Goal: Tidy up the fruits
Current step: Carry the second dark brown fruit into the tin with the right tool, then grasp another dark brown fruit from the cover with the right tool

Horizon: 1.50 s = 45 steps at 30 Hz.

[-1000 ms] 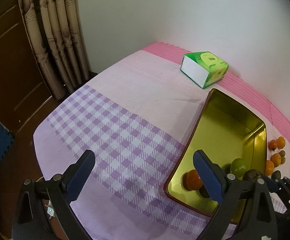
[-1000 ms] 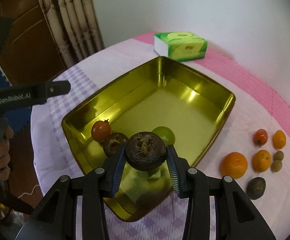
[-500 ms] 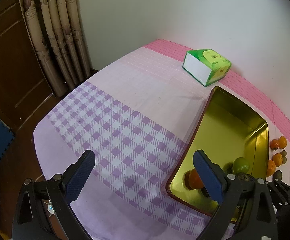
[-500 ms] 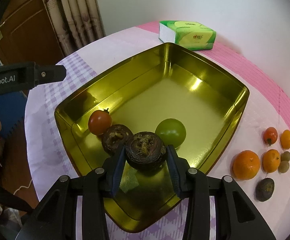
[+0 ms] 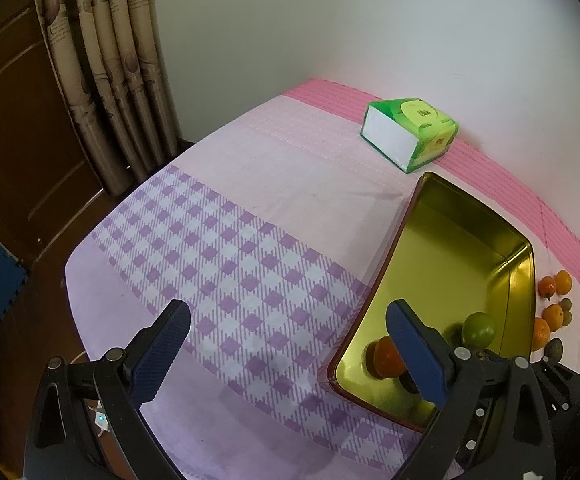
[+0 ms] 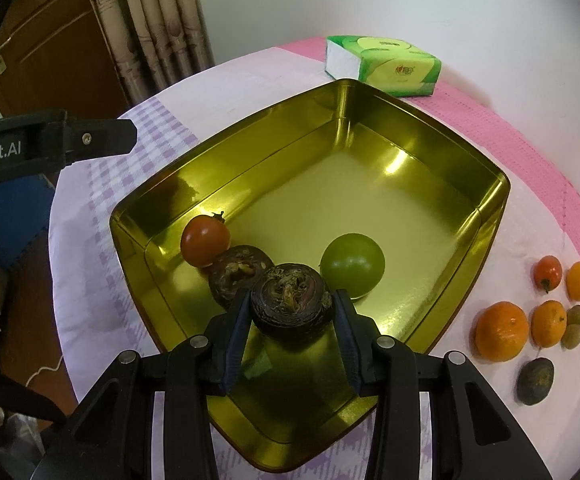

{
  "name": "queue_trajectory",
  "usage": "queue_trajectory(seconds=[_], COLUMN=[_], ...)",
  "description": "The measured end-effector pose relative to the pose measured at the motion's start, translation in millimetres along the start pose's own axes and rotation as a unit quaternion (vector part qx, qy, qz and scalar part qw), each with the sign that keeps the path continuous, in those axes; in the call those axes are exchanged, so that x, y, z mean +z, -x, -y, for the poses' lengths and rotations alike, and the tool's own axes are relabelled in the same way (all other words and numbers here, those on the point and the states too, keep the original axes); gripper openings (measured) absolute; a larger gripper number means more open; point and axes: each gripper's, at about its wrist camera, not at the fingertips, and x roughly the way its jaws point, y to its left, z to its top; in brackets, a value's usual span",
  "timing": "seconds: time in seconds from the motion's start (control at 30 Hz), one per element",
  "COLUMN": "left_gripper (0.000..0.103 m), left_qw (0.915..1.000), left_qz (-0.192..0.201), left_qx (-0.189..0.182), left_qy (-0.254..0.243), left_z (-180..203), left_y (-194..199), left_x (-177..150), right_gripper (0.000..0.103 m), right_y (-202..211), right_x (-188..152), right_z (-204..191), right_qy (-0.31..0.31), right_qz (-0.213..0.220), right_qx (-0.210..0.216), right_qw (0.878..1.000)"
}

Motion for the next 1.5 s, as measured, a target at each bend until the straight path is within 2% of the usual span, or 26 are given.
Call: queue_trajectory(seconds=[0.23,0.43,0.57,0.7,0.93,1.13,1.5], left_gripper=[0.097,0.097,0.097,0.097,0.097,0.097,0.097], left_qw=[1.0000,1.0000,0.9999,0.9996,0.9988,0.9980,0.9962], left_qz=[0.000,0.002,0.002,0.003,0.005,0.006,0.010], left_qx=[0.001,0.002,0.004,0.007,0.009,0.011,0.003], left_qy=[-0.003,-0.010,-0.017,-0.027,-0.048,-0.062,-0.086], left_z=[1,3,5,9,16,21,31], left_y=[0,-1,-2,-3,-4,-5,-7], left_x=[0,0,-1,-3,-6,-9,-12], right_gripper=[0.047,0.050,0.056,0.057,0.057,0.057,0.057], right_y=[6,29,54,70,78,68,40], right_x=[0,-2,-7,-17,-54,-81,-82], right_z=[3,10,29,60,116,142,159], right_qy=[-0.009,-0.022,-0.043,-0.077,-0.138,-0.168,-0.174], right_qz=[0.010,0.054,0.094,0.109,0.090,0.066,0.051], right_qx=[0.002,0.004,-0.016,-0.045,-0.092,-0.108,-0.127], right_qw=[1.000,0.998,0.995,0.990,0.982,0.978,0.975])
